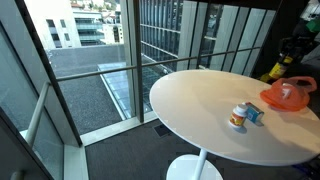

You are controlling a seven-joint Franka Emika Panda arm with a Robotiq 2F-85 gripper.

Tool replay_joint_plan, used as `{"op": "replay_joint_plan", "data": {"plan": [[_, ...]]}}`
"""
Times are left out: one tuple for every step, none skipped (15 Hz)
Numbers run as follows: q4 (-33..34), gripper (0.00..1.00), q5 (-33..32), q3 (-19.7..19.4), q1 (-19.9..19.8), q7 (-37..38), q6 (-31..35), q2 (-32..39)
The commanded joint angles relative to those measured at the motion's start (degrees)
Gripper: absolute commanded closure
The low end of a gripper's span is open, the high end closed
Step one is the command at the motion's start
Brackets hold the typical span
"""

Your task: Put the bottle with the yellow lid in the plastic bag.

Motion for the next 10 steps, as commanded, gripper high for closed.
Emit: {"op": "replay_joint_plan", "data": {"plan": [[3.2,0.8,-0.77,-1.37,-1.8,1.53,-2.63,0.02],[3.68,0.8,-0.79,-1.86,-2.34,1.65,-2.7,0.12],[4.11,0.8,-0.63,-2.31,-2.8,1.54,-2.77,0.35],[4.39,0.8,-0.4,-2.72,-3.24,1.41,-2.83,0.51],[4.59,0.8,-0.33,-3.1,-3.65,1.4,-2.87,0.7],[4.75,0.8,-0.14,-3.49,-4.02,1.27,-2.84,0.97],[4.81,0.8,-0.04,-3.89,-4.42,1.22,-2.85,1.15],[4.87,0.8,0.07,-4.26,-4.79,1.15,-2.85,1.47],[4.94,0.8,0.21,-4.69,-5.13,1.09,-2.85,1.82],[5.04,0.8,0.36,-5.07,-5.43,0.98,-2.84,2.21]]}}
